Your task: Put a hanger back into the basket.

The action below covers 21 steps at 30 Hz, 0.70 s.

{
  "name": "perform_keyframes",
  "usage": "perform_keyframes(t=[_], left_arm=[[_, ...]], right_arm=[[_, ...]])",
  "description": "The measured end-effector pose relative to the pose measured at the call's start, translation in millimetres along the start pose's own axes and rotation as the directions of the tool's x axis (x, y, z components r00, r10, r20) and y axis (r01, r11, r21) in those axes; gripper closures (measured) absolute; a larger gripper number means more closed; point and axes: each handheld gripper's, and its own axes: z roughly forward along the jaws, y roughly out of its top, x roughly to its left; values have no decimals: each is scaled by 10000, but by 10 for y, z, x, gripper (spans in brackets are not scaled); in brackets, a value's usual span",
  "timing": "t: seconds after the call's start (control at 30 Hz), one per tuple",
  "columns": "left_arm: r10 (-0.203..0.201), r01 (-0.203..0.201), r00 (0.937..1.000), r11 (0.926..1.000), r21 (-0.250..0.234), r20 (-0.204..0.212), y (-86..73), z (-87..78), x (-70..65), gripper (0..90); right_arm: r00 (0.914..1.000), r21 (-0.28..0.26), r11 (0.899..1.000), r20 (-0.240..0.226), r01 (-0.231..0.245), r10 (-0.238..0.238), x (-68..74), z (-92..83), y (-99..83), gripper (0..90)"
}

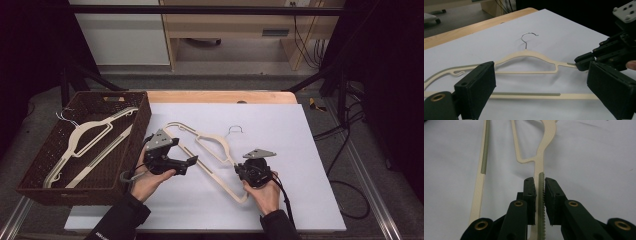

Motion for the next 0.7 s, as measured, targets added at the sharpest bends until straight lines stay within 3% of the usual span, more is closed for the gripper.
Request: perform_keyframes(t=[0.37, 0.67, 0.7], left_arm=[[-369, 361, 9993, 9972, 661, 104, 117, 591, 177, 113], [-415, 391, 9988, 9958, 830, 272, 199, 922, 243, 158], [-235, 212, 9995, 9950, 981, 231, 217, 981, 239, 163]], right_arm=[[9999, -110, 9998, -38, 136, -136, 11, -50, 22, 801], [9998, -201, 9997, -90, 153, -155, 23, -87, 22, 801], [9998, -195, 9996, -21, 187, -188, 25, -88, 20, 801]])
